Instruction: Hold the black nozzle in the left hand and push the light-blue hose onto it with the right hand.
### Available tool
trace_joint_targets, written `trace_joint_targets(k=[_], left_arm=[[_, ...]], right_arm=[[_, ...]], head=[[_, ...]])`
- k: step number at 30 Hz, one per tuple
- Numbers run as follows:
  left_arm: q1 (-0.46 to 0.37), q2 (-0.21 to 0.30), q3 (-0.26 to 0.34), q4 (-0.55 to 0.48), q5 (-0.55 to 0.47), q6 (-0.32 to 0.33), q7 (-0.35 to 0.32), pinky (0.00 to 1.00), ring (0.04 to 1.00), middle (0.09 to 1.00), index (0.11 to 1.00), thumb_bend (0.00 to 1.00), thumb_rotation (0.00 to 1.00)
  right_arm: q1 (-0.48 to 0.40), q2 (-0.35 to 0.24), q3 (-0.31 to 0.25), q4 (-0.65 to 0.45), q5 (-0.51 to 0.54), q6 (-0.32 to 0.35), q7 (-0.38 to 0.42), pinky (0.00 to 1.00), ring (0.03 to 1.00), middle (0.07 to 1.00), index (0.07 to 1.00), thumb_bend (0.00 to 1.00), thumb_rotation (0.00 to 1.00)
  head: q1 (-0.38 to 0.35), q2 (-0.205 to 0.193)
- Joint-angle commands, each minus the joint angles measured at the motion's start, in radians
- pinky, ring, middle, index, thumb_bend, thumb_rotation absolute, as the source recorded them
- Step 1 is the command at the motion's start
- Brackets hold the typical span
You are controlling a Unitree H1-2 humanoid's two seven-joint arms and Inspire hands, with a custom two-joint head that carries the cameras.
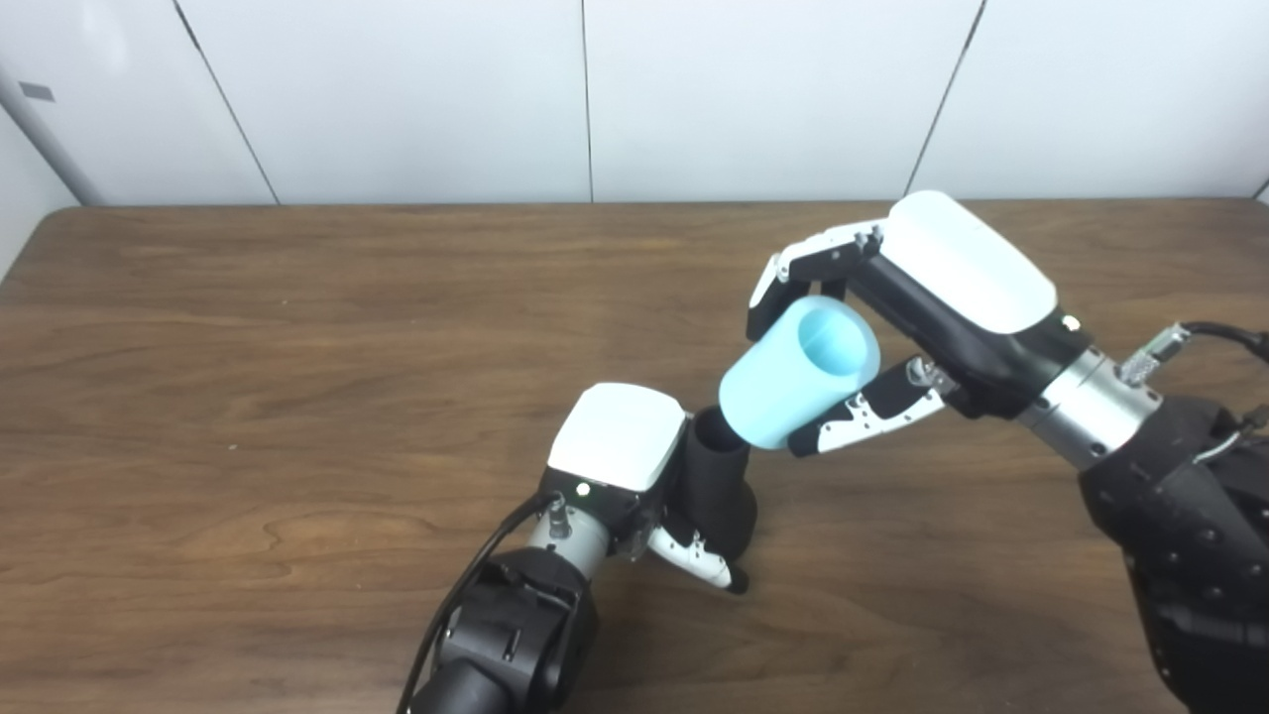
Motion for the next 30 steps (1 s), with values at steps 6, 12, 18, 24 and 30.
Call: trace_joint_targets(k=[6,12,18,24,30], left_arm=[[0.027,-0.014,-0.016,0.001,-0.013,-0.026,-0.052,0.75,0.652,0.546,0.457,0.52,0.0],[0.031,-0.019,-0.014,-0.002,-0.015,-0.025,-0.052,0.76,0.662,0.548,0.454,0.52,0.0],[0.03,-0.019,-0.015,-0.001,-0.009,-0.029,-0.054,0.75,0.668,0.551,0.452,0.52,0.0],[0.03,-0.019,-0.015,-0.001,-0.011,-0.032,-0.051,0.77,0.679,0.554,0.448,0.51,0.0],[0.028,-0.023,-0.015,0.005,-0.011,-0.03,-0.05,0.77,0.678,0.553,0.449,0.51,0.0]], right_arm=[[0.007,0.022,0.01,0.015,-0.016,-0.024,-0.026,0.42,0.543,0.498,0.476,0.53,0.0],[0.033,0.035,0.014,0.018,-0.017,-0.015,-0.021,0.43,0.551,0.502,0.476,0.53,0.0],[0.051,0.043,0.022,0.015,-0.017,-0.007,-0.012,0.43,0.562,0.507,0.475,0.53,0.0],[0.063,0.042,0.027,0.016,-0.026,-0.014,-0.013,0.43,0.554,0.507,0.474,0.53,0.0],[0.07,0.055,0.029,0.021,-0.014,-0.02,-0.029,0.44,0.559,0.504,0.475,0.53,0.0]], head=[[-0.001,0.006],[0.009,0.009],[0.009,0.009],[0.008,0.013],[0.011,0.012]])
